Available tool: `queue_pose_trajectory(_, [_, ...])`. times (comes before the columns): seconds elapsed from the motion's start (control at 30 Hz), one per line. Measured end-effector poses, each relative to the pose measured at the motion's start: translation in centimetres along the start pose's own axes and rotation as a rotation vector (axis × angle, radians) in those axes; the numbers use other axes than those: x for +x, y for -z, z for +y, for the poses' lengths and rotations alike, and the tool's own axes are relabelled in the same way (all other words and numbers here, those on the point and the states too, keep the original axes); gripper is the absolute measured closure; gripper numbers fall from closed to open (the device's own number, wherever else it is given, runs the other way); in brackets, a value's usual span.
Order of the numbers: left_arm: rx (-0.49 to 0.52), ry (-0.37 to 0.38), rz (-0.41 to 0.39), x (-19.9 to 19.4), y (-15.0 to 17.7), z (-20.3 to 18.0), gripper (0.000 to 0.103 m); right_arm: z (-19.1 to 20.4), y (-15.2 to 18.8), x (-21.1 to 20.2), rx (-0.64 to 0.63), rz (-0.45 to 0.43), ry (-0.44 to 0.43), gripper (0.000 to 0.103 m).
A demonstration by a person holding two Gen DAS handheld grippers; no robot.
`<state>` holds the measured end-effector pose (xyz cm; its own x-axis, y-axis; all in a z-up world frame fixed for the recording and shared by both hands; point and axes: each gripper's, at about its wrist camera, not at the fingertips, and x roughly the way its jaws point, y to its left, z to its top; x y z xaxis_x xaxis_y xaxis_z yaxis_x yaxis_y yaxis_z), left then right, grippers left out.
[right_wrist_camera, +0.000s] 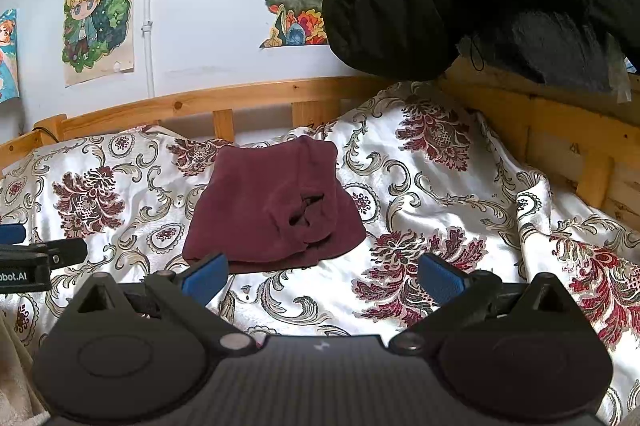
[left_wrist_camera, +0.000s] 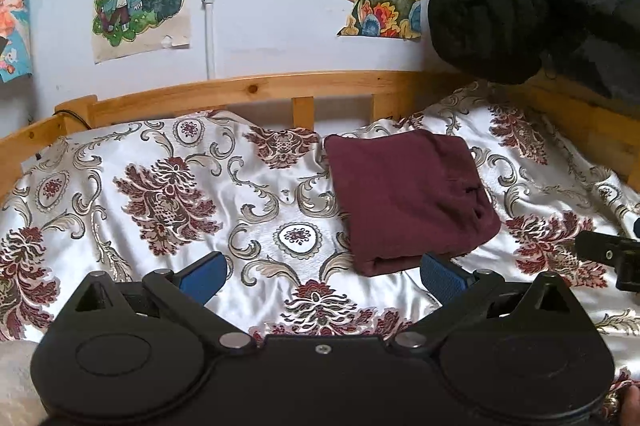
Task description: Fold small clothes
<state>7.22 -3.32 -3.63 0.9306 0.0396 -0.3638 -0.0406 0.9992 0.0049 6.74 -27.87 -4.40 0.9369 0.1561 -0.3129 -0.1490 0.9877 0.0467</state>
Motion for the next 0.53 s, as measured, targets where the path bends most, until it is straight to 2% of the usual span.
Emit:
queue_pose_trajectory(0.2, [0.011,-0.001,-0.009,-0.63,-0.04,-0.1,0.001,0.0,-0.03,0.0,0.0,0.001,0.0,0.0])
queue_pose_trajectory(0.53, [0.016,-0.006,0.019,0.23,-0.32,-0.08,0.001,0.1,0.11,0.04,0.003,0.005,0.002,0.0])
